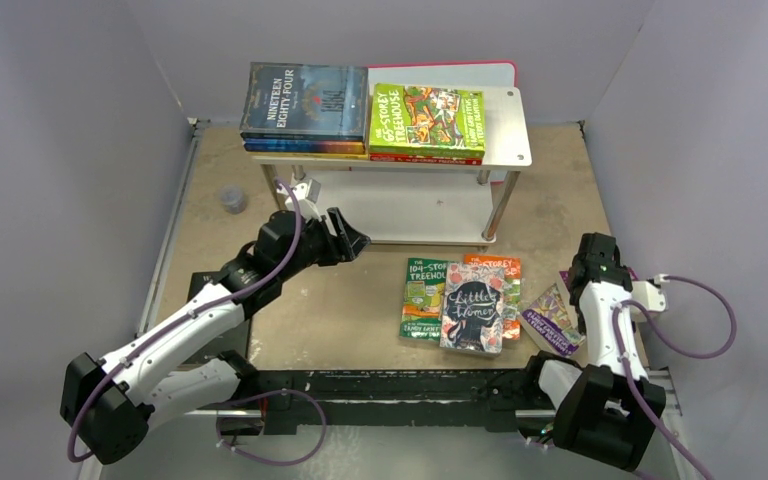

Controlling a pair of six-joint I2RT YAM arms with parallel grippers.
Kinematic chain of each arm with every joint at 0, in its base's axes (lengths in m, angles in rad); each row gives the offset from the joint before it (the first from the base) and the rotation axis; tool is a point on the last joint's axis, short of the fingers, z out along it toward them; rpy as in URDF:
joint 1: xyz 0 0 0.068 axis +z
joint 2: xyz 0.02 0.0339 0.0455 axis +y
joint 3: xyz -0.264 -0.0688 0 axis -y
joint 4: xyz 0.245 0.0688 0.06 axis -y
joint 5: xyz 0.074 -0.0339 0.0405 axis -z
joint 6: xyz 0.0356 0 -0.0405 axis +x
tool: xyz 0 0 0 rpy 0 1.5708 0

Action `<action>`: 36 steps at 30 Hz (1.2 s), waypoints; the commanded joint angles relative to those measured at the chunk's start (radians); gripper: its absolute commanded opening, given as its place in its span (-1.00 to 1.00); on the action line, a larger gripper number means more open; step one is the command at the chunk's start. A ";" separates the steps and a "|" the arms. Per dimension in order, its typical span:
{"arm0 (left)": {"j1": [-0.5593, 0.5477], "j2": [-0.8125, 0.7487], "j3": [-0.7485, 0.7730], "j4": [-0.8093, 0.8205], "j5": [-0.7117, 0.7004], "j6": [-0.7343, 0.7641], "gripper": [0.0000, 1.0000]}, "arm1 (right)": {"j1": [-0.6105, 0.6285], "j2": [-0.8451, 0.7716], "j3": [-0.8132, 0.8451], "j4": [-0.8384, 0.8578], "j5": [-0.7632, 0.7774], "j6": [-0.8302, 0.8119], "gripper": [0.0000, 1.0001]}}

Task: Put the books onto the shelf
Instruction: Pick up the book from the center of the board.

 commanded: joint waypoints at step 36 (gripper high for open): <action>0.003 0.010 0.011 0.044 -0.046 -0.036 0.22 | -0.044 -0.233 0.166 0.043 -0.350 -0.237 -1.00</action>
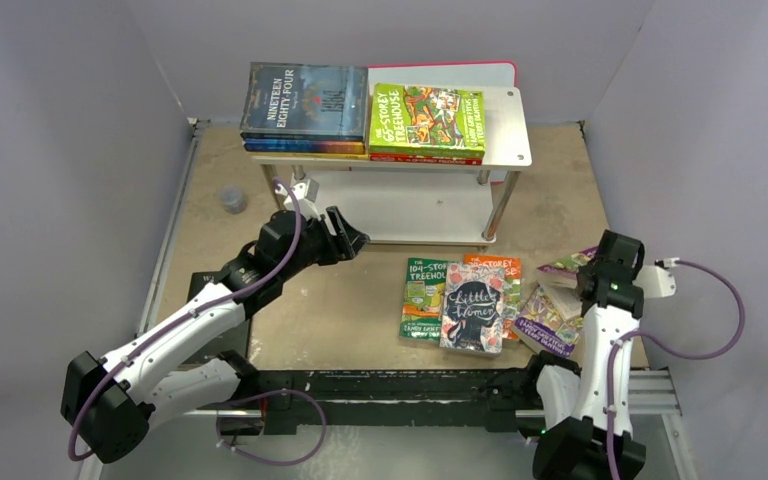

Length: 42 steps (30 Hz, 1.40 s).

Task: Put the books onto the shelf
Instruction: Pick up the book from the center of the board.

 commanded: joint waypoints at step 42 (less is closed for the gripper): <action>-0.151 0.312 -0.101 0.586 0.142 -0.485 0.47 | 0.070 -0.284 0.028 0.214 -1.298 -0.247 -1.00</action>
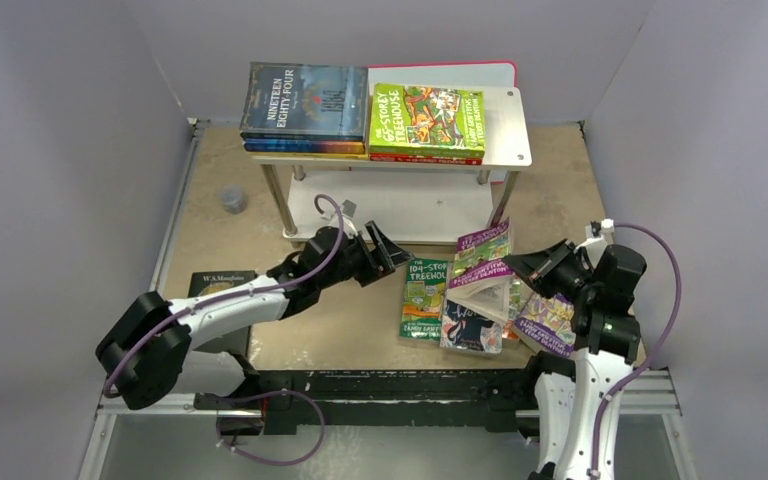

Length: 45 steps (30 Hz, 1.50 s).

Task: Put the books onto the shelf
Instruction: Pick up the book from the center of the board.

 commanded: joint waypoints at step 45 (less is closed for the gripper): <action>-0.275 0.430 0.041 0.770 -0.189 -0.605 -1.00 | 0.046 -0.015 -0.134 0.242 -0.281 0.042 -1.00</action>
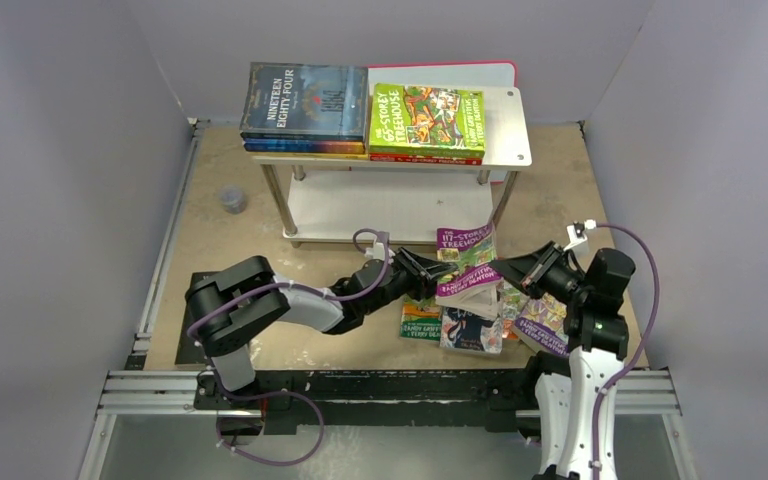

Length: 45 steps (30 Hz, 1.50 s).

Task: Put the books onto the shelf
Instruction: Pick up the book from the center of the board.

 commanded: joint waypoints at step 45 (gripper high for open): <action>-0.013 -0.546 0.282 0.054 0.209 0.875 -1.00 | 0.125 0.027 0.303 0.632 -0.235 0.218 0.85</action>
